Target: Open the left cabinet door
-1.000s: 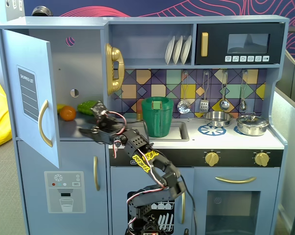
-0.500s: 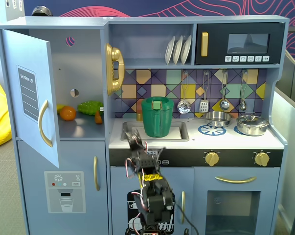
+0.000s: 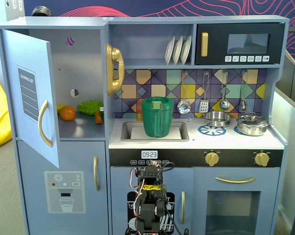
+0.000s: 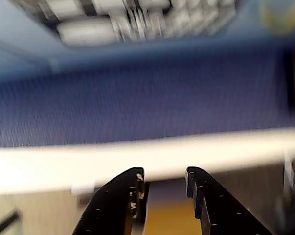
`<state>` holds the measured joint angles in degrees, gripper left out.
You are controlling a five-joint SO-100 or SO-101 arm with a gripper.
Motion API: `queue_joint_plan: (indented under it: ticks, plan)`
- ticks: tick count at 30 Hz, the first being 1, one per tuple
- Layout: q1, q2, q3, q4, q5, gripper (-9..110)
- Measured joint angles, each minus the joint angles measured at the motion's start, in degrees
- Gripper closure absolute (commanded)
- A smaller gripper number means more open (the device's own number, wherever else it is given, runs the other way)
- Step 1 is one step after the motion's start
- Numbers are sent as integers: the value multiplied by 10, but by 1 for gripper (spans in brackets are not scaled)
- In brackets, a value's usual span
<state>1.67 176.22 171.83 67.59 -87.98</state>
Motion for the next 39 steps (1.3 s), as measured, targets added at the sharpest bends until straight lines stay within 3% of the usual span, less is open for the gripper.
queue_joint_plan:
  ticks: [11, 39]
  plan:
    - [-17, 55, 1, 86, 47, 101]
    - [-47, 62, -2, 95, 4, 98]
